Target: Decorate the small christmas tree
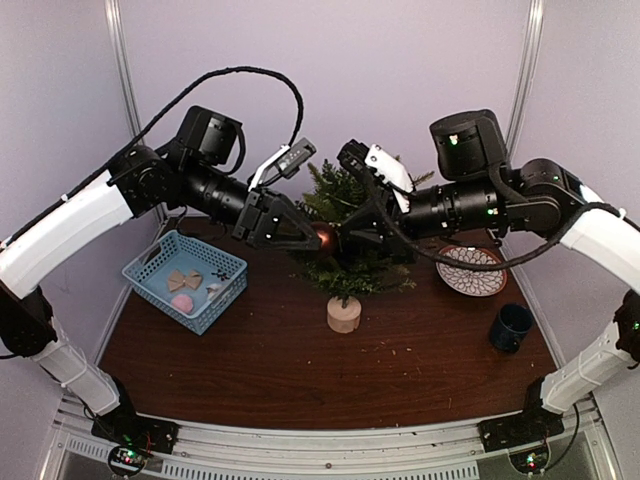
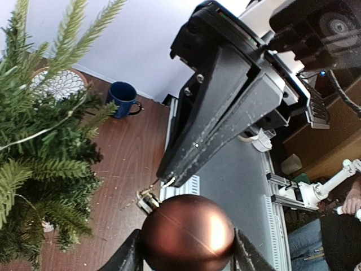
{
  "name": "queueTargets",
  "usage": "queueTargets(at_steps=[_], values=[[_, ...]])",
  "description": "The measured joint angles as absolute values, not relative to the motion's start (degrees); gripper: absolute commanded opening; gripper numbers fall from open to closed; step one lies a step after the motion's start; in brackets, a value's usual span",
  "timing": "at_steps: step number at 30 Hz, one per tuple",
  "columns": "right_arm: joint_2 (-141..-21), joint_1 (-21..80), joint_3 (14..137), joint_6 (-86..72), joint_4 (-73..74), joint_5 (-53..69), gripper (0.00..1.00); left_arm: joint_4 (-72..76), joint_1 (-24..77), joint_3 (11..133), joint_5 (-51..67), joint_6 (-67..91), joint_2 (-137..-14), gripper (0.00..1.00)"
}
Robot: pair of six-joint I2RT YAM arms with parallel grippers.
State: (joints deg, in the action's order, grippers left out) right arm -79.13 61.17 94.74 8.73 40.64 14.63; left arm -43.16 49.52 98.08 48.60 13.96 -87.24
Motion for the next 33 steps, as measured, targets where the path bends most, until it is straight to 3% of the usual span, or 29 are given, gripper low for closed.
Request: queueTargets(at_steps=[33], values=[[-82.04,61.17,98.21,8.56,44.80,2.02,0.03,-42.02,48.58,99.02,41.36,12.58,-89.80,0.31]])
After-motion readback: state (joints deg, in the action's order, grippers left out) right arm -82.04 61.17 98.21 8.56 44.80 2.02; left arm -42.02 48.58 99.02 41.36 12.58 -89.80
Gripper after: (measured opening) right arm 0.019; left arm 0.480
